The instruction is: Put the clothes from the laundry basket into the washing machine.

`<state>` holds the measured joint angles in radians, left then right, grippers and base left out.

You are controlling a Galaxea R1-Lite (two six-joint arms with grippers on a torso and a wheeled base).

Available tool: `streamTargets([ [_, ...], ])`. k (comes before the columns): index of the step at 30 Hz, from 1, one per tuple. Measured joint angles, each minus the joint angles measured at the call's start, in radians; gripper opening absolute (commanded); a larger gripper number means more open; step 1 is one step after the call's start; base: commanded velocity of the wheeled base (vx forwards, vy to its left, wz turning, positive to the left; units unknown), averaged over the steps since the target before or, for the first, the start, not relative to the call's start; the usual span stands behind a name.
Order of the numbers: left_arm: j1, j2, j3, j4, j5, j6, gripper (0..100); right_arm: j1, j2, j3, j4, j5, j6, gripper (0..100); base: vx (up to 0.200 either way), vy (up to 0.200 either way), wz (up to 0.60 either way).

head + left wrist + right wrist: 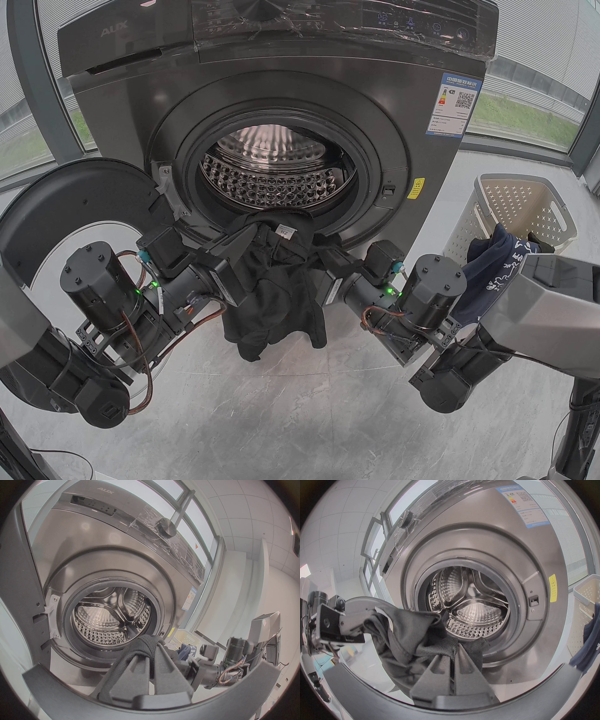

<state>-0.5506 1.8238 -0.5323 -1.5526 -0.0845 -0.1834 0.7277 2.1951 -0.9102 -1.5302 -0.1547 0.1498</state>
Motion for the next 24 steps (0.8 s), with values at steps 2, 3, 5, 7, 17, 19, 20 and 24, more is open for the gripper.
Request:
streamTargets([
  [2,-0.001,-0.002,-0.003,0.000,0.000,0.000,0,-0.001,0.004,0.033,0.004,0.000,0.000,0,0.000,0.000,0.00],
  [3,-0.001,-0.003,-0.004,0.000,0.000,0.000,0,-0.001,0.008,0.048,0.006,0.000,0.000,0,0.000,0.000,0.00],
  [5,-0.001,-0.007,-0.008,0.000,0.000,0.000,0,-0.001,0.017,0.081,0.008,0.002,0.000,100,0.000,0.000,0.00],
  [7,-0.001,-0.013,-0.016,0.000,0.001,0.001,0,-0.001,0.027,0.105,0.011,0.005,0.000,100,0.000,0.000,0.00],
  [17,0.003,-0.025,-0.027,0.000,0.001,0.001,0,0.015,0.040,0.157,0.017,0.031,-0.014,100,0.000,0.000,0.00],
  [19,0.004,-0.025,-0.027,0.000,0.001,0.001,0,0.021,0.038,0.159,0.014,0.036,-0.019,100,0.000,0.000,0.00],
  [20,0.005,-0.025,-0.027,0.000,0.001,0.001,0,0.023,0.038,0.158,0.014,0.037,-0.020,100,0.000,0.000,0.00],
  [24,0.007,-0.023,-0.027,0.000,0.001,0.001,0,0.027,0.036,0.146,0.014,0.039,-0.025,100,0.000,0.000,0.00],
])
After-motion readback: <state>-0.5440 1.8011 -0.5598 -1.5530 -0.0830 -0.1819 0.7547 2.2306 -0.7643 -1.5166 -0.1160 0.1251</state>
